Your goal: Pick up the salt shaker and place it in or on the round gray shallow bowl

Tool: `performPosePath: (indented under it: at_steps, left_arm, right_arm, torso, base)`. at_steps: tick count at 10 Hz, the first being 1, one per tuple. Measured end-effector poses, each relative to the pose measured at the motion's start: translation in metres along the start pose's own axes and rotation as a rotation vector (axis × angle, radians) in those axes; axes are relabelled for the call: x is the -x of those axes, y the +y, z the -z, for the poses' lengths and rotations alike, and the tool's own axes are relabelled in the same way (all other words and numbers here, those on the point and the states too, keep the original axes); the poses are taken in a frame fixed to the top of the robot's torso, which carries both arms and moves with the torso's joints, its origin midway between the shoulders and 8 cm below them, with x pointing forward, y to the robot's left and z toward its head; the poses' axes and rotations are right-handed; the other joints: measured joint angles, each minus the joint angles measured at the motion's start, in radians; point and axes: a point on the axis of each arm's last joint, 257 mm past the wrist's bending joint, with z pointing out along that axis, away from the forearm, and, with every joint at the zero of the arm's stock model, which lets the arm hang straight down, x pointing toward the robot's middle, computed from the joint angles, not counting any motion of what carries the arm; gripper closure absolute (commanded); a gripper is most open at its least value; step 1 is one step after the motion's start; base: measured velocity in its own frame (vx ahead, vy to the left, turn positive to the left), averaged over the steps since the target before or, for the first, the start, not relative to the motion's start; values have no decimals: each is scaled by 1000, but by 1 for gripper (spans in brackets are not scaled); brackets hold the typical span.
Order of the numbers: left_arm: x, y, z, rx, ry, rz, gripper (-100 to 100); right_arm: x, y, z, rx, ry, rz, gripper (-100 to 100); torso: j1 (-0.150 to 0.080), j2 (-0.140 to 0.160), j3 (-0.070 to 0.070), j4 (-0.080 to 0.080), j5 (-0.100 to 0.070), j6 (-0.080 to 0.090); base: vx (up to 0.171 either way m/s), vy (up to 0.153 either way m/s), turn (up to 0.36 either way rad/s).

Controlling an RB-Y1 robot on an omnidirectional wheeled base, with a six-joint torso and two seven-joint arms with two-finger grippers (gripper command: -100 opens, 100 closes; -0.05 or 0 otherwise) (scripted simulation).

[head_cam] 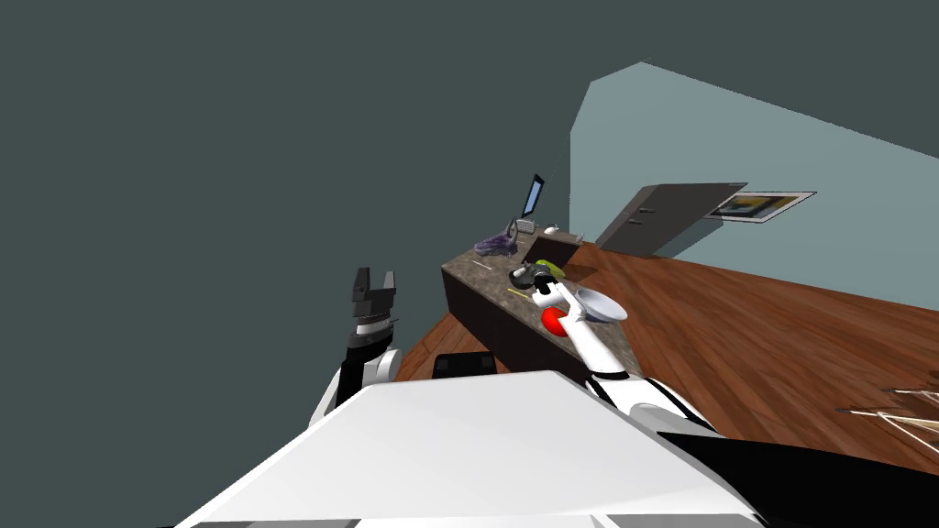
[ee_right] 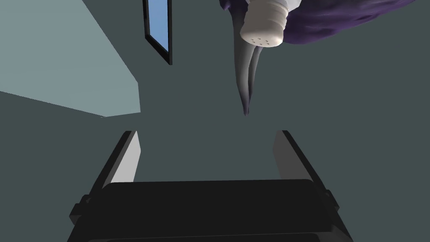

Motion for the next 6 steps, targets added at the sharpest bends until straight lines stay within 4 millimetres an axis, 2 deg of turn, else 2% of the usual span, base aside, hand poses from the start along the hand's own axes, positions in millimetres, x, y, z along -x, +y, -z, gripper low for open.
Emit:
performPosePath:
  at_steps: [1, 2, 6]
  left_arm:
    - [0, 0, 0, 0, 0, 0, 0]
    - [0, 0, 0, 0, 0, 0, 0]
    - [0, 0, 0, 0, 0, 0, 0]
  right_arm:
    - [6, -2, -1, -5, 1, 0, -100]
    - [6, -3, -1, -8, 2, 0, 0]
    - [6, -3, -1, -8, 2, 0, 0]
  torso:
    - [0, 0, 0, 0, 0, 0]
    - [0, -1, -1, 0, 0, 0]
    - [1, -3, -2, -1, 0, 0]
  base:
    - [-17, -8, 13]
    - [0, 0, 0]
    - [0, 0, 0]
